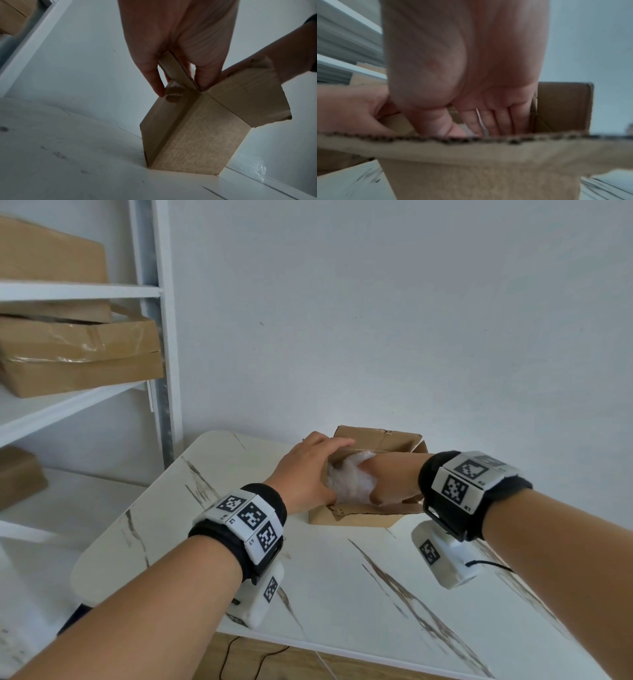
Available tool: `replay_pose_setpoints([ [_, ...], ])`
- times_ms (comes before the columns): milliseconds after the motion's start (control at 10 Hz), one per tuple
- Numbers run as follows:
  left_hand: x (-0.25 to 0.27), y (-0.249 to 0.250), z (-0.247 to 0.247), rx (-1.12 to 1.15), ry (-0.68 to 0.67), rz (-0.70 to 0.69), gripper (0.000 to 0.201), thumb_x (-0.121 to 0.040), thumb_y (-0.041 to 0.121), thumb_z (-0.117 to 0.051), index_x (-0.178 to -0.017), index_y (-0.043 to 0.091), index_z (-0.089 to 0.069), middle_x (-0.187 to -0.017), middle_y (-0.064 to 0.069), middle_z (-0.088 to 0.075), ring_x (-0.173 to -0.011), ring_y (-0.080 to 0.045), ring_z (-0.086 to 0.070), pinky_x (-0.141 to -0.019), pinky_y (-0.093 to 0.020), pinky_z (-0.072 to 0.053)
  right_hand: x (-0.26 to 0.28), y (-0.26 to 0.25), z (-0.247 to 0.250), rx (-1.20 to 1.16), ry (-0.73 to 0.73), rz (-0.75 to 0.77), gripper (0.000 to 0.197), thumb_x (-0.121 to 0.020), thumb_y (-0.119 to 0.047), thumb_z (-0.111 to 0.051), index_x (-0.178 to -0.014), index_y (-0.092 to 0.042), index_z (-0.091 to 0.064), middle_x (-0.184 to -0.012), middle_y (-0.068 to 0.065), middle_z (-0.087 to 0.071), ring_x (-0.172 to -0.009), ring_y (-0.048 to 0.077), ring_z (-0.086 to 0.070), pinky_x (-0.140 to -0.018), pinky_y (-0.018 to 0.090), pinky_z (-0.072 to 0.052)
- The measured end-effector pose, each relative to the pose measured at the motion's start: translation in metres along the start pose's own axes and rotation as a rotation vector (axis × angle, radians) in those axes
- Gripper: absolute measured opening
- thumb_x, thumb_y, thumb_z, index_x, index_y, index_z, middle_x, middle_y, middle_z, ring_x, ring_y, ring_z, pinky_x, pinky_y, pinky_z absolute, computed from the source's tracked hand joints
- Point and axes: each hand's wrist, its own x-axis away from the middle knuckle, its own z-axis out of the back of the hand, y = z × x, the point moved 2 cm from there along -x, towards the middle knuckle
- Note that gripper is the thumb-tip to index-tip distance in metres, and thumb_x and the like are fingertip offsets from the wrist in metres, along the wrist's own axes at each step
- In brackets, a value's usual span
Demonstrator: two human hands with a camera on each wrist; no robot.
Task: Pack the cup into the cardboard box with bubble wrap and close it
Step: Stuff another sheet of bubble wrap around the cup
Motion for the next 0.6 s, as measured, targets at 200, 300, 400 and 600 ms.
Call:
replay_pose_setpoints([
  [200,-0.005,0.013,0.012,-0.18,0.043,0.008,0.073,-0.067,0.009,-0.069,-0.126,0.032,-0.034,-0.111,0.002,-0.055,-0.1,-0.021,-0.057,-0.089,-0.039,-0.049,0.03,-0.002,0.011,0.02,-0.049,-0.08,0.027,-0.072,-0.035,-0.067,-0.09,-0.014,-0.064,-0.081,0.0,-0.065,-0.074,0.016,-0.061,-0.065,0.023,-0.048],
  [300,-0.021,0.022,0.023,-0.045,0.149,0.151,0.07,-0.071,0.017,-0.074,-0.126,0.023,-0.031,-0.091,-0.001,-0.06,-0.088,-0.023,-0.062,-0.077,-0.032,-0.048,0.037,0.008,0.01,-0.071,0.021,-0.064,0.046,-0.068,-0.037,-0.073,-0.107,-0.012,-0.068,-0.096,0.001,-0.071,-0.089,0.017,-0.066,-0.077,0.029,-0.055],
  [400,-0.031,0.022,0.018,0.002,-0.018,0.253,0.043,-0.078,0.028,-0.072,-0.117,0.02,-0.056,-0.102,-0.004,-0.065,-0.098,-0.024,-0.061,-0.077,-0.027,-0.045,0.045,0.009,0.01,-0.025,0.113,-0.028,0.045,-0.07,-0.039,-0.073,-0.108,-0.015,-0.07,-0.104,0.0,-0.071,-0.096,0.018,-0.065,-0.085,0.032,-0.055],
  [600,-0.023,0.009,0.003,-0.04,-0.169,0.296,0.019,-0.09,0.028,-0.061,-0.091,0.009,-0.063,-0.091,-0.007,-0.064,-0.085,-0.024,-0.059,-0.073,-0.029,-0.044,0.052,0.012,0.004,-0.107,0.167,0.052,0.042,-0.08,-0.014,-0.056,-0.122,-0.021,-0.055,-0.115,0.001,-0.063,-0.102,0.022,-0.06,-0.082,0.03,-0.053],
])
